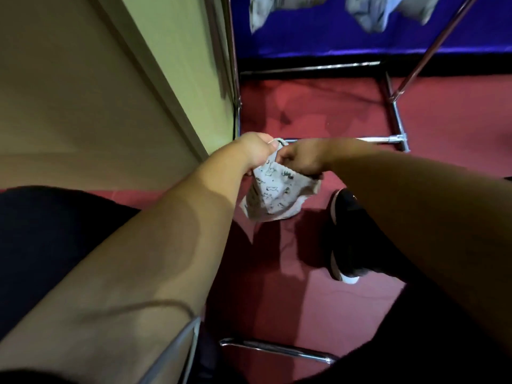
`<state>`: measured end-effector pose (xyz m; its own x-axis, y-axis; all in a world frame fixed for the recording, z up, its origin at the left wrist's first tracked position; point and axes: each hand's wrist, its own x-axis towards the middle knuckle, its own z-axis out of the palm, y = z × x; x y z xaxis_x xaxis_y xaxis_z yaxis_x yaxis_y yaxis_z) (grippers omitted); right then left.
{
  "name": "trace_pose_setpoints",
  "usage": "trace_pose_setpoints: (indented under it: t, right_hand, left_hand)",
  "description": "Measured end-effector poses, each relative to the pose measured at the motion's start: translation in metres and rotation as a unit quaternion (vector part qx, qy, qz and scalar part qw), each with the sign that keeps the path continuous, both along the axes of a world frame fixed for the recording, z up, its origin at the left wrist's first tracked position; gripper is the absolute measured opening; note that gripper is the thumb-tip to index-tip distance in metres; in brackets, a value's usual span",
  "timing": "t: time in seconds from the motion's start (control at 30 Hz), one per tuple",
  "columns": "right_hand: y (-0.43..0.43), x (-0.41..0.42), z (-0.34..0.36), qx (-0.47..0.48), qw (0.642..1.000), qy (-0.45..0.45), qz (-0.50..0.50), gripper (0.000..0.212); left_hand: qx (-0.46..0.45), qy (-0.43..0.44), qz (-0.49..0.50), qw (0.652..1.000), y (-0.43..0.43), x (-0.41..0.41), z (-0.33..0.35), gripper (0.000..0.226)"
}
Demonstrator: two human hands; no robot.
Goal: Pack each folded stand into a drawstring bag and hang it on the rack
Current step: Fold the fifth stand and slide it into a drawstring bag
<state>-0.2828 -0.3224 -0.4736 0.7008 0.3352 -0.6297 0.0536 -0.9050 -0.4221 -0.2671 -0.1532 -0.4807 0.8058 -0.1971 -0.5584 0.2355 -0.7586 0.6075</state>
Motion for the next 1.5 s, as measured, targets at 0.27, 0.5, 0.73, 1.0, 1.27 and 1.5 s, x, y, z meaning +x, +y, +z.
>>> trace_pose_setpoints:
  t: [0.27,0.5,0.73,1.0,1.27,1.5]
  right_hand:
    - [0.013,-0.003,0.126,-0.108,0.989,0.098,0.001,0.052]
    - [0.01,-0.011,0.131,-0.084,0.991,0.063,-0.082,0.042]
    - [0.025,-0.006,0.117,-0.024,0.981,0.1,-0.167,0.025]
    - [0.034,0.013,0.117,0.006,0.981,0.039,-0.189,0.038]
    - [0.054,0.006,0.171,0.138,0.963,-0.036,-0.23,0.025]
    - [0.084,0.03,0.282,0.302,0.893,-0.16,-0.292,0.023]
  left_hand:
    - [0.073,-0.078,-0.131,0.986,0.0,-0.008,0.13,0.031]
    - [0.155,-0.135,-0.192,0.96,0.006,-0.013,0.156,0.027]
    - [0.198,-0.104,-0.208,0.952,0.012,-0.015,0.132,0.027]
    - [0.248,-0.112,-0.234,0.934,0.023,-0.006,0.126,0.045]
    - [0.16,-0.105,-0.167,0.967,0.044,-0.014,0.164,0.031]
    - [0.076,-0.177,-0.111,0.975,0.078,-0.021,0.289,0.023]
